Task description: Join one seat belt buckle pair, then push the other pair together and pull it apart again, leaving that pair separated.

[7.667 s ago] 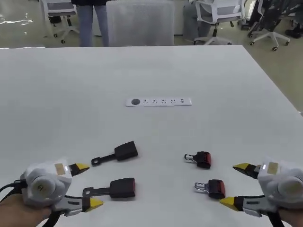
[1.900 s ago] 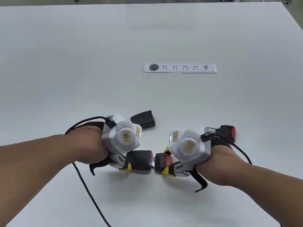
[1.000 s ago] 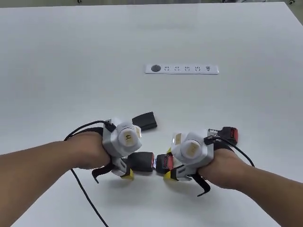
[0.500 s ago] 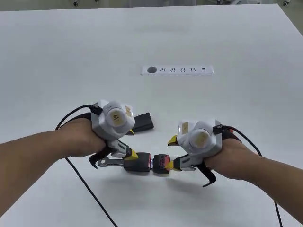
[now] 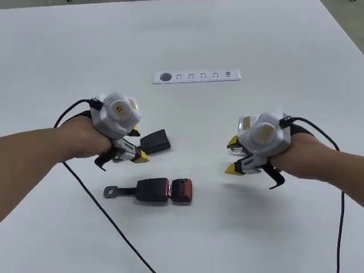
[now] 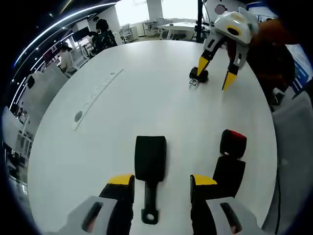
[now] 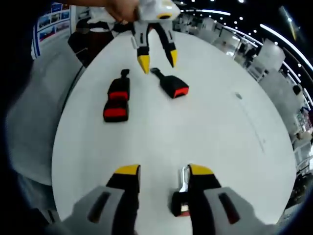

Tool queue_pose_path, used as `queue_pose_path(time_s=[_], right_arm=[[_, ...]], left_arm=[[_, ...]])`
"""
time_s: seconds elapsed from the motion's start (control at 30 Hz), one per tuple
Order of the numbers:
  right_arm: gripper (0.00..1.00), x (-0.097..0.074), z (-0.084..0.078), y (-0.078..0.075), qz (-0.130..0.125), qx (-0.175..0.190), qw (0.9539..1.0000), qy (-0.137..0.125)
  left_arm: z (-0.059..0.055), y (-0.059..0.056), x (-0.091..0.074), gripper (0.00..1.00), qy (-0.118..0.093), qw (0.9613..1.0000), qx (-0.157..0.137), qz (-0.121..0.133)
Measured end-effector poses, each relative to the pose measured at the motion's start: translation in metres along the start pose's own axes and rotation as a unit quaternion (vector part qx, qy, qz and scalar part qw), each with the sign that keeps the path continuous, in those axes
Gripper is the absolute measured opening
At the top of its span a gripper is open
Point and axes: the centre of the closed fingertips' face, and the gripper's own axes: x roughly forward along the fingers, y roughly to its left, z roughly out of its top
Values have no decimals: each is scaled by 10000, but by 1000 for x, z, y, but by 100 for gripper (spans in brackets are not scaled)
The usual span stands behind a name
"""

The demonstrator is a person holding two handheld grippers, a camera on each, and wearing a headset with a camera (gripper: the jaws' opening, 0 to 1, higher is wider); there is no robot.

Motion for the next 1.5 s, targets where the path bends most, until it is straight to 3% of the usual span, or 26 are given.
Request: queue_pose_path(time_s=[0.2, 0.37, 0.43, 0.63, 0.7, 0.87, 1.07, 1.17, 1.27, 1.33, 1.5], right_arm=[[39, -13, -30, -21, -169, 151, 9996, 172], [39, -20, -43, -26, -211, 302, 9991, 215], [39, -22, -46, -23, -187, 331, 9990, 239], [40, -20, -54, -19, -125, 323, 9989, 307], [40, -18, -56, -21, -95, 419, 9986, 317], [38, -8, -53, -20, 9, 301, 9989, 346], [33, -6, -54, -25, 32, 255, 9990, 361], [33, -5, -53, -24, 105, 139, 9992, 367], [32, -4, -54, -25, 218, -30, 9990, 386], [32, -3, -54, -26, 271, -61, 9988, 392], [32, -2, -54, -27, 374, -241, 9981, 436]], left_arm=[[4, 5, 13, 48, 59, 10000, 24, -67], [-3, 12, 24, 49, 151, 9998, -49, -128], [-9, 12, 28, 51, 262, 9995, -95, -179], [-7, 13, 34, 50, 260, 9994, 5, -212], [-5, 14, 37, 47, 235, 9994, 93, -252], [-4, 9, 41, 44, 327, 9987, -21, -401], [-7, 11, 44, 40, 383, 9984, 80, -406], [-8, 11, 43, 34, 394, 9980, 72, -489], [-6, 9, 42, 33, 384, 9969, 392, -562], [-6, 8, 42, 33, 425, 9966, 426, -563], [-5, 4, 42, 32, 538, 9917, 960, -665]])
